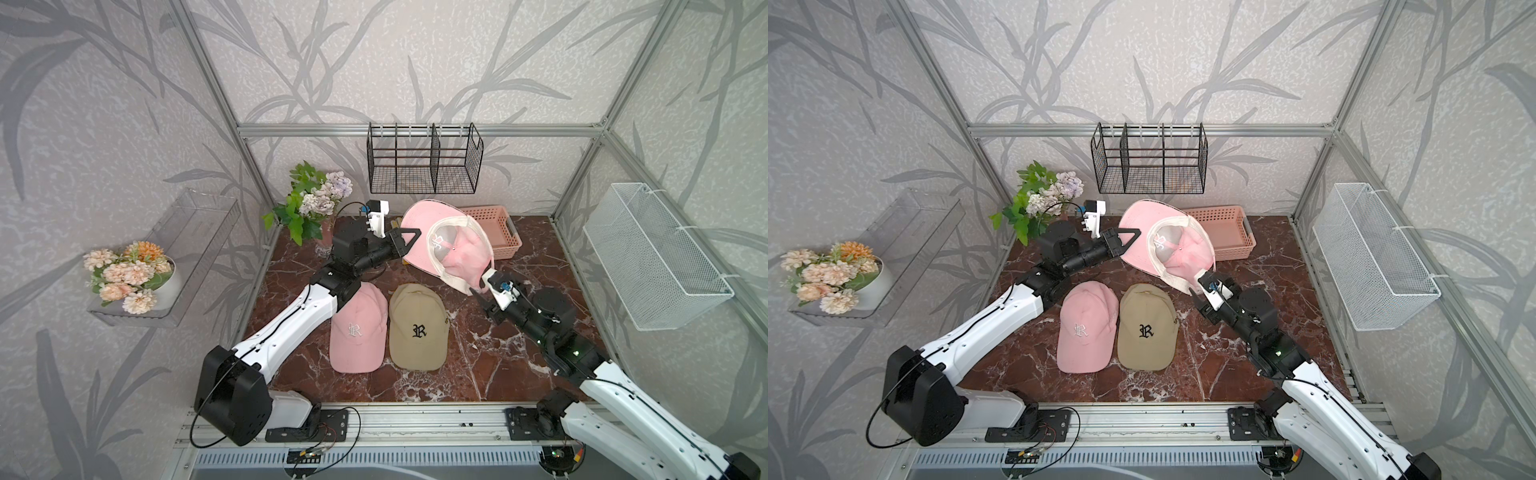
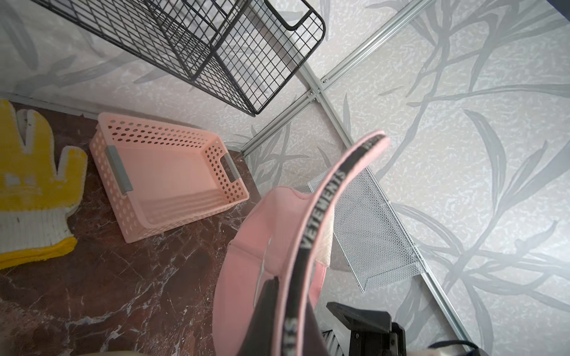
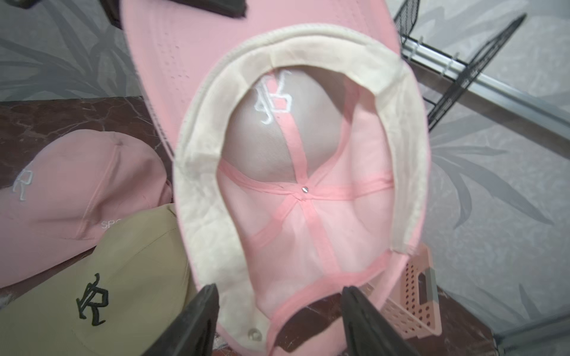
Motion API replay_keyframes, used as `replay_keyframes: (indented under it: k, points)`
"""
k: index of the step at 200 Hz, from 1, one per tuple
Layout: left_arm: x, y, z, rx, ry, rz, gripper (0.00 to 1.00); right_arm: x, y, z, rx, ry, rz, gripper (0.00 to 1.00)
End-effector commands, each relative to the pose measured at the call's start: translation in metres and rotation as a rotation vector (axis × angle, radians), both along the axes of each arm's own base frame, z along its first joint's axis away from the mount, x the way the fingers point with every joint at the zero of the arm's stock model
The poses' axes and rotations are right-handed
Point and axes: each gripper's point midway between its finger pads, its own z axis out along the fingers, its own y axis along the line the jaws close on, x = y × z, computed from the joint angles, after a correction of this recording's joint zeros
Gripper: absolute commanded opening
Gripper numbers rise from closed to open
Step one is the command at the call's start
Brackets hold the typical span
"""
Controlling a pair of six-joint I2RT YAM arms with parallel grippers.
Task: Turn the baseball cap inside out
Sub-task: Turn over the baseball cap.
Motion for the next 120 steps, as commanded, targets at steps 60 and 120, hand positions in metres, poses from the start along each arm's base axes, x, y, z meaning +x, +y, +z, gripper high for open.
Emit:
replay_keyframes:
  k: [60, 120]
  points:
    - [-0.003, -0.014, 0.022, -0.070, 0.057, -0.028, 0.00, 0.003, 0.033, 0.004, -0.175, -0.199, 0.054, 0.67]
    - [-0.011, -0.023, 0.023, -0.073, 0.043, -0.097, 0.00, 0.012, 0.043, -0.015, -0.217, -0.138, 0.063, 0.08]
